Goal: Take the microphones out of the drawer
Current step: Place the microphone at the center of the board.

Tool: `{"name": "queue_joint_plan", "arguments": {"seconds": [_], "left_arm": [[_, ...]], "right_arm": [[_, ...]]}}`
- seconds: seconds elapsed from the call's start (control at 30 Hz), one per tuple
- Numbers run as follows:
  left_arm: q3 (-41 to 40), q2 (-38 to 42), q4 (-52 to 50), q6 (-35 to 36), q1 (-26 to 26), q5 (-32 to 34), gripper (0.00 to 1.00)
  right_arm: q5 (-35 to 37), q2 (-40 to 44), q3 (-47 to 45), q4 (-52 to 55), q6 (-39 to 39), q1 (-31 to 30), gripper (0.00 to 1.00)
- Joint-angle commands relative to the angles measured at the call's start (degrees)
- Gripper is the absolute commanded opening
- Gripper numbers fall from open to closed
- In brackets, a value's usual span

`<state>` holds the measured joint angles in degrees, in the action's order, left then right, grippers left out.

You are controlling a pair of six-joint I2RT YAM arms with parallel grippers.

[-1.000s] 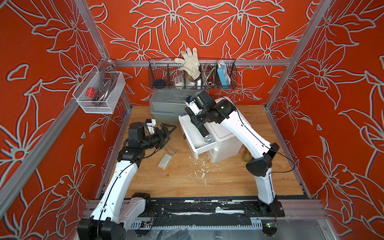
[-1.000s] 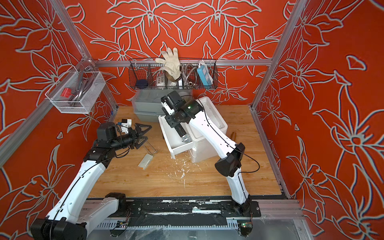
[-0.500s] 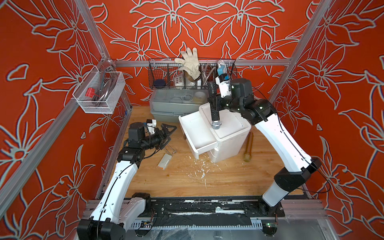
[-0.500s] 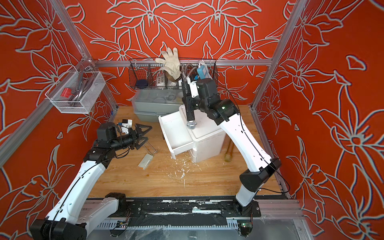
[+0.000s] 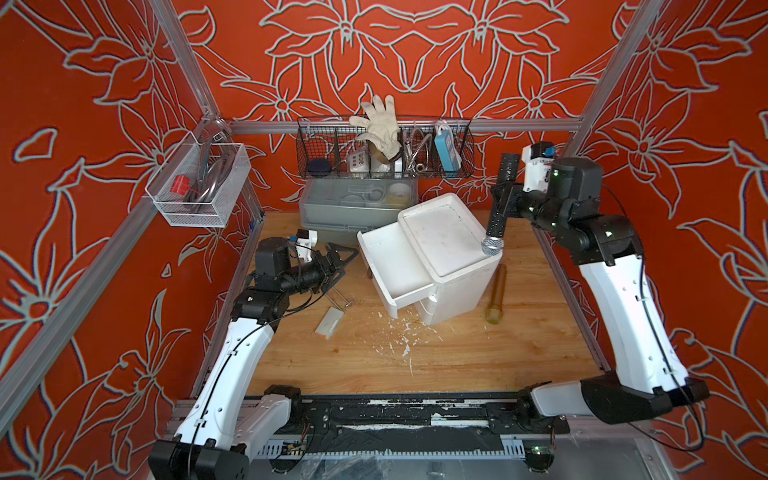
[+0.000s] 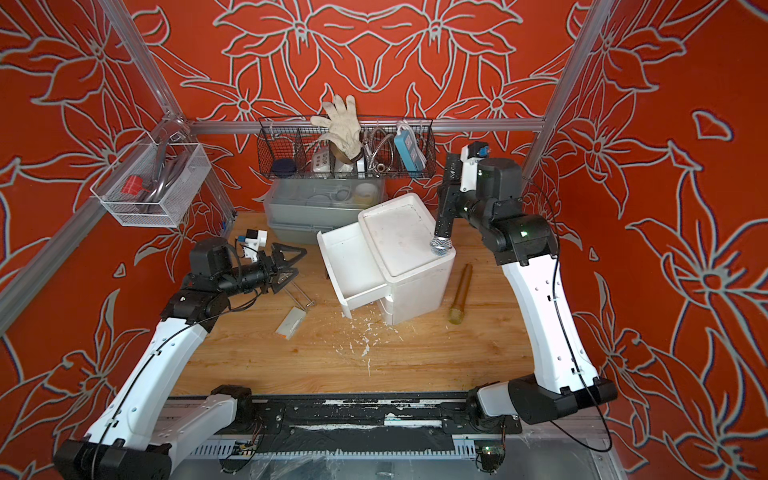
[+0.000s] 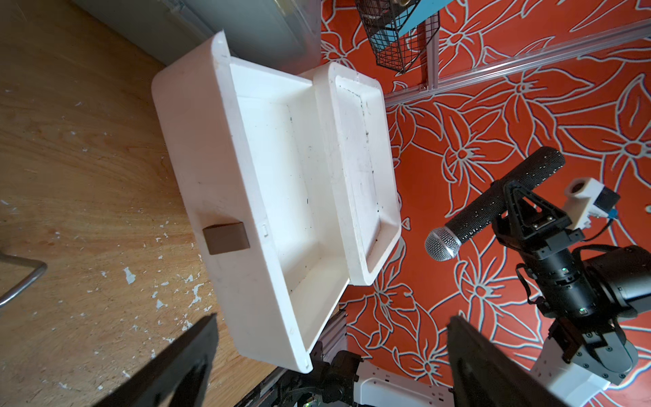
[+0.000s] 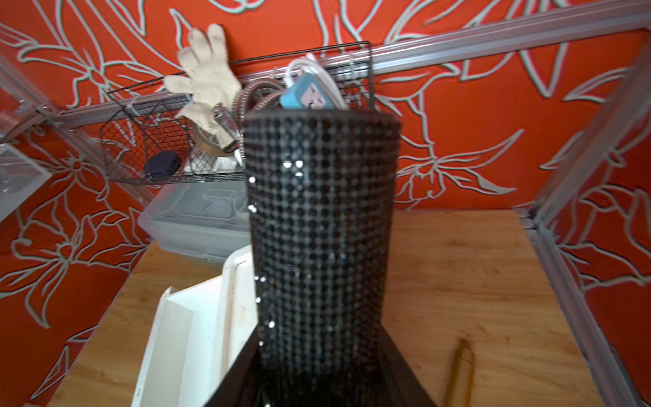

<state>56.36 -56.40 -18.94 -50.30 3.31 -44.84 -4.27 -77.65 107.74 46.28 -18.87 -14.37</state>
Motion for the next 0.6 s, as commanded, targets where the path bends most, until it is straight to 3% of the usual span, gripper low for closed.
{"name": "queue_joint_plan", "arguments": {"seconds": [0.0, 0.33, 0.57], "left_arm": [[0.4, 0.2, -1.8, 2.4, 1.0, 0.7, 1.00], [0.0, -2.1, -1.1, 2.4, 3.6, 3.1, 1.00], [0.1, -1.5, -2.6, 3.5, 4.8, 5.5, 1.00]], "right_arm": [[0.8, 3.5, -4.3, 2.3, -0.2, 4.4, 0.00], [-1.4, 11.0, -20.4, 4.5, -0.5, 22.0, 0.00], [-4.0, 8.9, -35.1, -1.8, -0.8, 24.7, 0.00]]}}
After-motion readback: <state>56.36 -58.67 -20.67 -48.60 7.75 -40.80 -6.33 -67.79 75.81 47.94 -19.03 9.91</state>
